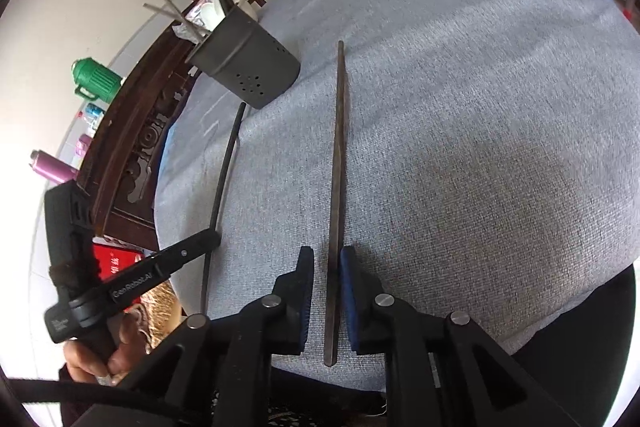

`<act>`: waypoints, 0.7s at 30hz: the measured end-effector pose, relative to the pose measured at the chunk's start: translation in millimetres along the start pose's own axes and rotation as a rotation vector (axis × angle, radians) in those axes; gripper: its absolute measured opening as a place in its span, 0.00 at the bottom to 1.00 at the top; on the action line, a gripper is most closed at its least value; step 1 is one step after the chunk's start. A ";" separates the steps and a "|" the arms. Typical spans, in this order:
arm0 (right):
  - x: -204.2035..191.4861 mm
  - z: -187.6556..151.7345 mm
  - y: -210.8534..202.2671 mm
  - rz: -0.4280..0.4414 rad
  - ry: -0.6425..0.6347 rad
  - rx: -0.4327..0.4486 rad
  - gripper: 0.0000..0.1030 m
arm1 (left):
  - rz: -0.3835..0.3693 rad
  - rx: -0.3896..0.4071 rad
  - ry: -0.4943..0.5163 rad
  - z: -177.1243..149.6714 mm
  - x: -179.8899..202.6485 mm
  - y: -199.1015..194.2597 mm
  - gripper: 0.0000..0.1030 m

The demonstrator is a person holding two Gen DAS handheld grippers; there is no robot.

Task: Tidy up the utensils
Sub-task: 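Lower the open right tool around one dark chopstick on the table, then close the right tool on the dark chopstick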

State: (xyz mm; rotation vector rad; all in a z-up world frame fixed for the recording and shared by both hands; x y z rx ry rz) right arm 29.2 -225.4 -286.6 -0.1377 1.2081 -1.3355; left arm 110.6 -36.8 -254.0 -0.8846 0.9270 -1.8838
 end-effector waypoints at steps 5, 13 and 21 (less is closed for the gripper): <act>-2.2 17.7 0.7 -0.018 -0.004 0.013 0.16 | 0.010 -0.007 0.024 16.2 3.9 8.0 0.22; -2.6 82.6 29.4 -0.082 -0.010 0.010 0.16 | 0.055 0.025 0.013 74.2 -8.3 24.3 0.28; 9.6 122.9 64.3 -0.159 0.046 -0.054 0.16 | 0.057 0.012 0.018 102.5 -3.8 45.2 0.28</act>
Point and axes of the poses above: each gripper's, at about its wrist camera, not at the fingertips, and y roughly the way its jaws point, x to its right, z to its top, the point moved 9 cm from there along y, roughly the way its jaws point, and after that the axes turned 6 degrees about x, right-handed, at the moved point
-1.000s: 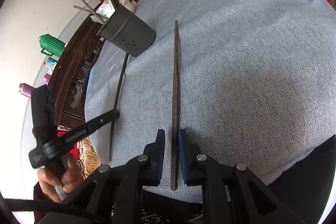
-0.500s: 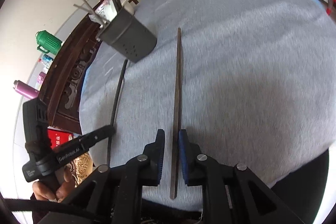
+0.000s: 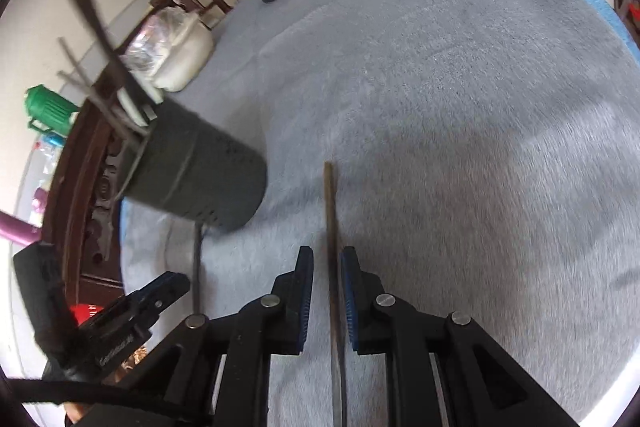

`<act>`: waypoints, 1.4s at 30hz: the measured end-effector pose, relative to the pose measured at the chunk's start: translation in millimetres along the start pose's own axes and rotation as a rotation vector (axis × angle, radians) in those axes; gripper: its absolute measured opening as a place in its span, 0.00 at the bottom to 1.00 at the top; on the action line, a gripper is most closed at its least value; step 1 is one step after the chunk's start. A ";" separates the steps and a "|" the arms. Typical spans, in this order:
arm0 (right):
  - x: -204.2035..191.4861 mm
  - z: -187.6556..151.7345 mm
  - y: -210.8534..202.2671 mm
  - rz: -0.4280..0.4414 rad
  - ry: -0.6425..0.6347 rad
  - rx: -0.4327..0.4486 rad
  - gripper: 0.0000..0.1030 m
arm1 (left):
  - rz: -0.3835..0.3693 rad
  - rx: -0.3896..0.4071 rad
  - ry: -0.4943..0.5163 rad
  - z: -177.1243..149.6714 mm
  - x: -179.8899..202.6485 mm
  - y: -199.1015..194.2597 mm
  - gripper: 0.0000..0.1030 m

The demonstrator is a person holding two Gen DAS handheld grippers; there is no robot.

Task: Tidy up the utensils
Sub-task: 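Close the right tool on the dark chopstick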

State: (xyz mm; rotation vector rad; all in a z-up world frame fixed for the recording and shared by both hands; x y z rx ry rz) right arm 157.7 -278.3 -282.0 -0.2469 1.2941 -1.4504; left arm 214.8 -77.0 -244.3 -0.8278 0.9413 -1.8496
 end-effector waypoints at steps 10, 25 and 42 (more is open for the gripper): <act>-4.9 15.9 13.9 -0.063 -0.058 0.001 0.16 | 0.096 0.011 0.060 10.1 9.9 21.7 0.32; -9.8 12.7 16.9 -0.160 -0.254 0.046 0.13 | 0.197 0.039 0.145 13.7 36.6 34.7 0.40; -14.6 18.9 30.2 -0.201 -0.268 -0.010 0.13 | 0.175 0.041 0.141 11.8 38.3 36.2 0.49</act>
Point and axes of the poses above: each gripper's, at about its wrist camera, not at the fingertips, and y roughly the way its jaws point, x to its right, z to its top, the point moved 9 cm from there along y, roughly the way its jaws point, and after that the axes turned 6 degrees about x, right-handed, at the moved point
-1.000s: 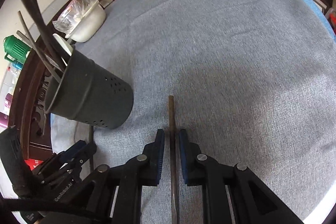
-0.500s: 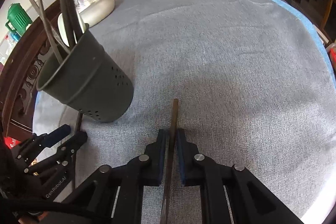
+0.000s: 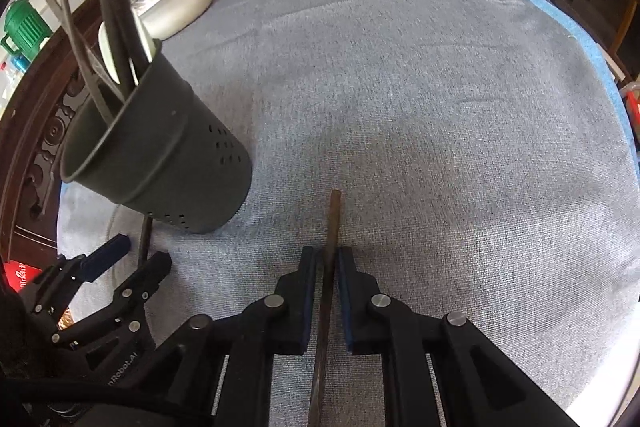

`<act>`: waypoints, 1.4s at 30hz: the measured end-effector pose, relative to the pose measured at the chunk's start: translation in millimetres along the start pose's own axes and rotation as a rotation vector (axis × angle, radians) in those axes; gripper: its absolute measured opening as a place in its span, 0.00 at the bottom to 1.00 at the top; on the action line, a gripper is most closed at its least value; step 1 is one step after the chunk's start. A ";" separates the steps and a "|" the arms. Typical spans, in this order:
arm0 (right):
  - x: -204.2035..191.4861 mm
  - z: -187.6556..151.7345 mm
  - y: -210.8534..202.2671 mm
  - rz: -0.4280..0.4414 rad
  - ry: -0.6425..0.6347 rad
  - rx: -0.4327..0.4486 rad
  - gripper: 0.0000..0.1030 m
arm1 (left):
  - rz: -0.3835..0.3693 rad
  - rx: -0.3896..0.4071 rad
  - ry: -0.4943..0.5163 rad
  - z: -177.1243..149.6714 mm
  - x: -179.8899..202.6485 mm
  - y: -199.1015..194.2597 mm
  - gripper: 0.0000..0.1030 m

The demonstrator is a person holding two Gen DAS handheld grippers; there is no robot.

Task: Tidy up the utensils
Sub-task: 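Close the right tool on the dark chopstick, then lift the chopstick with the right tool and raise it upright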

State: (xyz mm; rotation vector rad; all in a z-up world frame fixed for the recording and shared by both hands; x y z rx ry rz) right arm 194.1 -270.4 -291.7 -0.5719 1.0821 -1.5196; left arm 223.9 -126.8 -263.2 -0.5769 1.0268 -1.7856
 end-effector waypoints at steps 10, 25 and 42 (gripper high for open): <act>2.9 -9.3 -5.2 0.028 0.034 0.047 0.13 | -0.018 -0.026 -0.064 11.0 -14.3 9.2 0.47; 7.3 -16.0 -11.9 0.011 0.038 0.071 0.12 | -0.013 -0.021 -0.024 13.5 -6.4 16.5 0.64; -6.3 -26.8 -20.0 -0.076 -0.053 0.099 0.10 | -0.039 0.028 -0.151 6.9 -50.0 15.4 0.07</act>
Point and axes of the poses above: each gripper's, at about its wrist camera, not at the fingertips, and y roughly the way its jaws point, x to its right, z to its top, the point moved 9 cm from there along y, roughly the way its jaws point, and after that the axes turned 6 degrees about x, right-handed, at the moved point
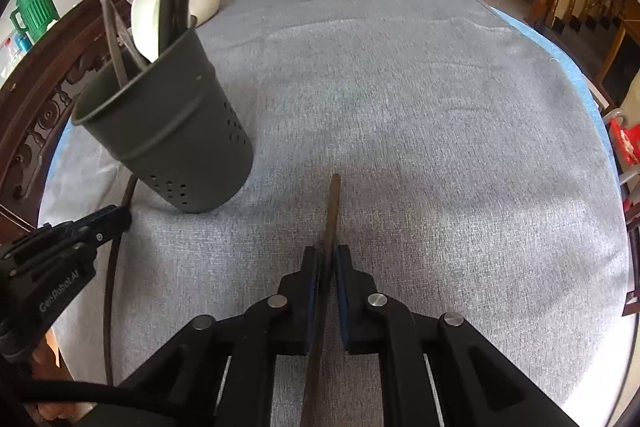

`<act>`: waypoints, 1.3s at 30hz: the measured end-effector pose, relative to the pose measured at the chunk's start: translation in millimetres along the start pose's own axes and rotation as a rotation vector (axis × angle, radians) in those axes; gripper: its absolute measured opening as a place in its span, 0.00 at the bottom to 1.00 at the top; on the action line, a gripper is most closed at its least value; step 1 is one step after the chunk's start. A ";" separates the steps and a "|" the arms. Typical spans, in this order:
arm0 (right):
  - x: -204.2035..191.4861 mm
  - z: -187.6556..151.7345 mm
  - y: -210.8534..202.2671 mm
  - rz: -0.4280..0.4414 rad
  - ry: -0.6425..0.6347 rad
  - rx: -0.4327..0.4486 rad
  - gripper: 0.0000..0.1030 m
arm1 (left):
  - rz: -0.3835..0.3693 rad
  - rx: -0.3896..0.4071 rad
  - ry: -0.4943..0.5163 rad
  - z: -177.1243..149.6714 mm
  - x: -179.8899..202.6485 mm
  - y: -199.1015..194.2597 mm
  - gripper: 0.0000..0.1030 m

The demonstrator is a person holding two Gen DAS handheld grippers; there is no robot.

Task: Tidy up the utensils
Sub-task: 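Lift the chopstick with the right tool and raise it upright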

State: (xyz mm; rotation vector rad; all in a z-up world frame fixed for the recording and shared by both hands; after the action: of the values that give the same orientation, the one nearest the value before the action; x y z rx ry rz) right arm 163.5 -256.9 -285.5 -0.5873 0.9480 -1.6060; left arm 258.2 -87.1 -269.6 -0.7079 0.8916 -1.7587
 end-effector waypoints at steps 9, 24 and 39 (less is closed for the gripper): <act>-1.4 -13.0 -14.1 0.092 0.080 -0.003 0.07 | 0.028 0.052 -0.069 -2.2 -24.9 -30.0 0.07; -1.1 8.5 -74.0 0.229 0.167 0.146 0.07 | 0.062 0.234 -0.095 30.3 -31.4 -99.9 0.06; 3.2 43.5 -123.2 0.375 0.221 0.335 0.07 | 0.006 0.376 -0.094 52.8 -22.0 -158.6 0.06</act>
State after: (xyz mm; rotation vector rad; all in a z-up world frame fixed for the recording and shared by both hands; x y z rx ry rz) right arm 127.8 -265.3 -160.1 0.0035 0.8630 -1.4606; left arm 226.3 -43.0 -110.0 -0.5334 0.4786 -1.8057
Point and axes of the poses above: each gripper's, at about its wrist camera, not at the fingertips, and y roughly the way its jaws point, x to its right, z to its top, the point moved 9 cm from there along y, roughly the way its jaws point, and after that the axes turned 6 degrees about x, right-handed, at the moved point
